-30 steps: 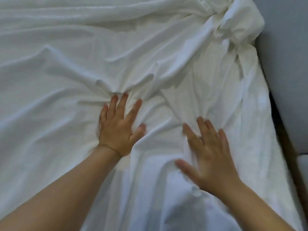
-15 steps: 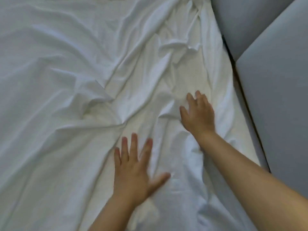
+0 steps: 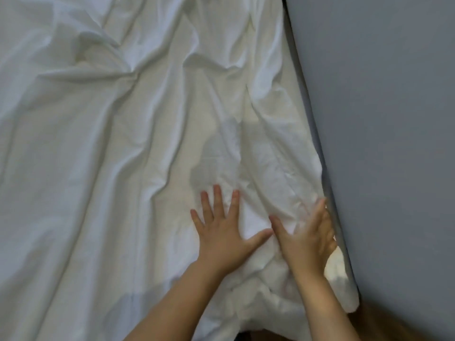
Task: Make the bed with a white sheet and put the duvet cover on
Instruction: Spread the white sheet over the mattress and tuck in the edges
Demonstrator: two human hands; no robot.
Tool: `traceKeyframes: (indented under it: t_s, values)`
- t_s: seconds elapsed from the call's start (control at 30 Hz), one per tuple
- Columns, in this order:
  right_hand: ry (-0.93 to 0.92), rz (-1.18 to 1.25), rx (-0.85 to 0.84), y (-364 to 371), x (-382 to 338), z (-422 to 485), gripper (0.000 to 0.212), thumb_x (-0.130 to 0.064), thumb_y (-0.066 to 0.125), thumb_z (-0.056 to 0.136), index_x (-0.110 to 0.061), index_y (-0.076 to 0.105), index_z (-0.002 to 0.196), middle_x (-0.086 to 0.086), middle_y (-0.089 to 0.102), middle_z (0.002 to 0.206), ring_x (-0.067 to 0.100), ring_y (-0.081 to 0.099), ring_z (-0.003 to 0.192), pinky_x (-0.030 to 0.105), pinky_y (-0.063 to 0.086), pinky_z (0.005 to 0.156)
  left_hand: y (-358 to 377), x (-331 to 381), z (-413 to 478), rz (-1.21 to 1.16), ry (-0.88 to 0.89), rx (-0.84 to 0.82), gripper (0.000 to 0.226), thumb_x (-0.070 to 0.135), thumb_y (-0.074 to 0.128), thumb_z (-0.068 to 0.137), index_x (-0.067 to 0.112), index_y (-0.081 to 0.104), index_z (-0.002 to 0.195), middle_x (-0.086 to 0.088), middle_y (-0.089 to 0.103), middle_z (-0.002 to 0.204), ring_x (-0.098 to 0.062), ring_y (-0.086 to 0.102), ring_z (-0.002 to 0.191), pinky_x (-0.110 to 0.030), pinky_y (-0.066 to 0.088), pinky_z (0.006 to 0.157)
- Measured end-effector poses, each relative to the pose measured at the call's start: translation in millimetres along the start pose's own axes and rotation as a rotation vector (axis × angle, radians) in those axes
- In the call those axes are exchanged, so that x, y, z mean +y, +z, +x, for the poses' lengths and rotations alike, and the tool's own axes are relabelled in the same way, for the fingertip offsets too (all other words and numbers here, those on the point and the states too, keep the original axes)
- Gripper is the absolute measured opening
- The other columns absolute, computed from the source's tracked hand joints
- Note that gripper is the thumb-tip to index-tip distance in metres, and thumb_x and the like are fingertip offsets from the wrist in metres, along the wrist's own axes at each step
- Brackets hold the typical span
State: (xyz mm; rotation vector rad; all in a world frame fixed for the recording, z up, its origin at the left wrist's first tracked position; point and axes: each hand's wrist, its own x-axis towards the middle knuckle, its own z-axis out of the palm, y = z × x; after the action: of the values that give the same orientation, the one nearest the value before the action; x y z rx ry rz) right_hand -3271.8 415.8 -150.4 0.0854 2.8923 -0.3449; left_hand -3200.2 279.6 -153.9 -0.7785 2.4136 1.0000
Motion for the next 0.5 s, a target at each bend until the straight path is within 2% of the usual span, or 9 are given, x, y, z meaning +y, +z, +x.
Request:
traceKeyframes:
  t_s: [0.03, 0.1, 0.17, 0.2, 0.23, 0.3, 0.37, 0.43, 0.5]
  values:
    - [0.040, 0.017, -0.003, -3.6, 0.9, 6.4, 0.100, -0.061, 0.065, 0.073, -0.012, 0.018, 0.147, 0.022, 0.037, 0.142, 0.038, 0.038, 0.125, 0.048, 0.035, 0.098, 6.3, 0.5, -7.3, 0.004, 0.022, -0.020, 0.102, 0.097, 0.011, 0.052, 0.046, -0.039, 0.124, 0.015, -0.061, 0.124, -0.015, -0.055, 0.120, -0.042, -0.034, 0.097]
    - [0.087, 0.078, -0.046, -12.0, -0.3, 23.1, 0.058, -0.046, 0.056, 0.088, -0.006, 0.041, 0.127, 0.023, 0.053, 0.125, 0.038, 0.051, 0.110, 0.041, 0.039, 0.079, 18.1, -0.7, -19.3, 0.067, 0.061, -0.037, 0.103, 0.093, 0.020, 0.059, 0.044, -0.039, 0.127, 0.012, -0.060, 0.127, -0.016, -0.055, 0.120, -0.043, -0.033, 0.098]
    - [0.002, 0.002, -0.120, -20.3, 2.3, 31.2, 0.020, -0.028, 0.046, 0.097, -0.009, 0.040, 0.099, 0.025, 0.061, 0.106, 0.040, 0.057, 0.093, 0.037, 0.032, 0.063, 28.7, -2.0, -26.5, 0.162, 0.062, -0.037, 0.093, 0.078, 0.029, 0.078, 0.039, -0.030, 0.139, 0.004, -0.050, 0.140, -0.020, -0.052, 0.124, -0.048, -0.026, 0.105]
    - [-0.059, -0.055, -0.128, -24.9, 6.8, 30.0, 0.013, -0.021, 0.044, 0.097, -0.011, 0.037, 0.094, 0.027, 0.061, 0.100, 0.041, 0.058, 0.088, 0.035, 0.029, 0.061, 31.2, -1.9, -28.7, 0.208, 0.069, -0.020, 0.081, 0.065, 0.031, 0.088, 0.037, -0.018, 0.146, 0.001, -0.039, 0.149, -0.022, -0.044, 0.131, -0.050, -0.019, 0.109]
    - [-0.099, -0.092, -0.120, -29.3, 13.2, 25.3, 0.011, -0.017, 0.044, 0.096, -0.011, 0.036, 0.092, 0.028, 0.061, 0.097, 0.042, 0.059, 0.085, 0.035, 0.028, 0.060, 31.3, 0.0, -30.6, 0.241, 0.095, 0.019, 0.066, 0.051, 0.031, 0.096, 0.034, -0.003, 0.150, -0.001, -0.024, 0.156, -0.025, -0.031, 0.139, -0.050, -0.012, 0.112]
    - [-0.105, -0.087, -0.080, -34.7, 32.4, 6.0, 0.012, -0.015, 0.046, 0.095, -0.010, 0.037, 0.090, 0.028, 0.062, 0.094, 0.042, 0.060, 0.082, 0.033, 0.026, 0.057, 31.5, 8.2, -31.8, 0.123, 0.142, 0.136, 0.046, 0.025, 0.034, 0.101, 0.022, 0.031, 0.147, -0.004, 0.012, 0.159, -0.027, 0.000, 0.146, -0.046, 0.004, 0.114]
    - [0.000, -0.081, -0.109, -34.2, 56.5, -17.5, 0.011, -0.017, 0.043, 0.097, -0.008, 0.040, 0.093, 0.025, 0.062, 0.098, 0.039, 0.060, 0.086, 0.032, 0.029, 0.058, 34.5, 24.0, -33.8, -0.204, 0.086, 0.244, 0.032, 0.013, 0.037, 0.100, 0.012, 0.056, 0.126, -0.007, 0.049, 0.139, -0.031, 0.037, 0.134, -0.035, 0.029, 0.102]
    - [0.123, -0.029, -0.165, -33.2, 75.8, -32.3, 0.011, -0.020, 0.040, 0.098, -0.009, 0.041, 0.097, 0.019, 0.060, 0.107, 0.034, 0.057, 0.096, 0.032, 0.034, 0.066, 45.4, 54.2, -39.2, -0.480, 0.050, 0.217, 0.024, 0.013, 0.038, 0.099, 0.009, 0.061, 0.104, -0.001, 0.062, 0.100, -0.029, 0.058, 0.100, -0.024, 0.034, 0.073]
    - [0.161, 0.188, -0.188, -32.6, 89.4, -40.8, 0.016, -0.026, 0.045, 0.097, -0.011, 0.045, 0.104, 0.012, 0.056, 0.119, 0.029, 0.053, 0.109, 0.030, 0.037, 0.078, 62.6, 86.5, -51.2, -0.531, 0.122, 0.037, 0.024, 0.012, 0.039, 0.099, 0.007, 0.062, 0.104, -0.005, 0.065, 0.094, -0.026, 0.060, 0.091, -0.025, 0.039, 0.072]
